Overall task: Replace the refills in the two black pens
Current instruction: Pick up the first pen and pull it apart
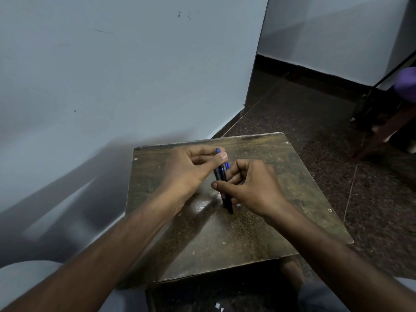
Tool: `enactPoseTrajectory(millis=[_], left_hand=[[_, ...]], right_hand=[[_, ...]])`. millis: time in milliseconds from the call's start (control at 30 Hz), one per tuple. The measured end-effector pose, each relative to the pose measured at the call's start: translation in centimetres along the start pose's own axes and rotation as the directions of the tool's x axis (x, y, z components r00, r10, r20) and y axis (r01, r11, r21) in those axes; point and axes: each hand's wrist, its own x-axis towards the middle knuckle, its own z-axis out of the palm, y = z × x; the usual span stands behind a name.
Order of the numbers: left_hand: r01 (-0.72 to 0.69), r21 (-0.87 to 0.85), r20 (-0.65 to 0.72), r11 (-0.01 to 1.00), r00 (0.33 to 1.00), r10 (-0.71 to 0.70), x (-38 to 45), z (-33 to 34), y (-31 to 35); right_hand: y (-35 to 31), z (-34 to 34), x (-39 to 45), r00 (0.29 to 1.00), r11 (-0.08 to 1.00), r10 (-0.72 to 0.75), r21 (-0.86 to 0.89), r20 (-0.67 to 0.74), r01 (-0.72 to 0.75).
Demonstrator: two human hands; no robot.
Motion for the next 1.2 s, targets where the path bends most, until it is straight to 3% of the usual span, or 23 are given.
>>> enactPoseTrajectory(millis=[100, 267, 333, 433, 533, 633, 733, 867, 1033, 1100, 1200], left_hand=[[0.077, 0.036, -0.089, 0.996, 0.993, -0.074, 0.0, 0.2, 0.2], [0.124, -0.04, 0.085, 0.991, 0.989, -0.12, 0.0, 0.1, 0.6], [0.094, -0.069, 0.096, 0.993, 0.992, -0.087, 0.0, -0.2, 0.6], [0.005, 0.034, 0.002, 0.999, 1.0, -0.006, 0.1, -0.5, 0.2], [0.026, 0.09, -0.057, 0.996, 0.998, -0.021, 0.4, -0.5, -0.1], [0.098, 0.055, 0.006, 0.994, 0.995, -0.098, 0.6, -0.7, -0.2], [0.054, 0.082, 0.044, 0.995, 0.997, -0.058, 0.7, -0.8, -0.3], [-0.047, 0.133, -0.061, 0.99, 0.997, 0.055, 1.3, -1.3, -0.2], [-0.065, -0.024, -0.285, 0.998, 0.957, 0.056, 3.2, -3.9, 0.0], [-0.017, -0.034, -0.29, 0.999, 0.957, 0.007, 4.0, -5.4, -0.1], [0.17, 0.098, -0.117, 0.981, 0.98, -0.158, 4.6, -6.5, -1.2]], right_hand=[[0.1, 0.4, -0.2, 1.0, 0.999, -0.023, -0.039, 0.002, 0.023], [0.0, 0.4, -0.1, 0.999, 0.999, -0.017, -0.037, -0.044, 0.016], [0.0, 0.2, 0.0, 0.998, 1.0, -0.005, -0.022, -0.055, 0.004], [0.1, 0.3, 0.1, 0.999, 1.0, 0.0, -0.018, -0.051, -0.001], [0.2, 0.5, 0.0, 0.999, 0.999, -0.019, -0.035, -0.036, 0.018], [0.1, 0.6, 0.0, 0.999, 0.999, -0.03, -0.044, -0.042, 0.028], [0.1, 0.6, 0.0, 0.999, 0.999, -0.017, -0.035, -0.038, 0.016], [0.1, 0.5, 0.0, 1.0, 0.997, -0.004, -0.081, 0.009, 0.005], [0.2, 0.8, -0.4, 0.997, 0.98, -0.057, -0.185, 0.055, 0.066], [0.2, 0.7, -0.4, 0.997, 0.978, -0.065, -0.198, 0.049, 0.074], [0.2, 0.5, -0.2, 0.998, 0.979, -0.051, -0.194, 0.024, 0.055]])
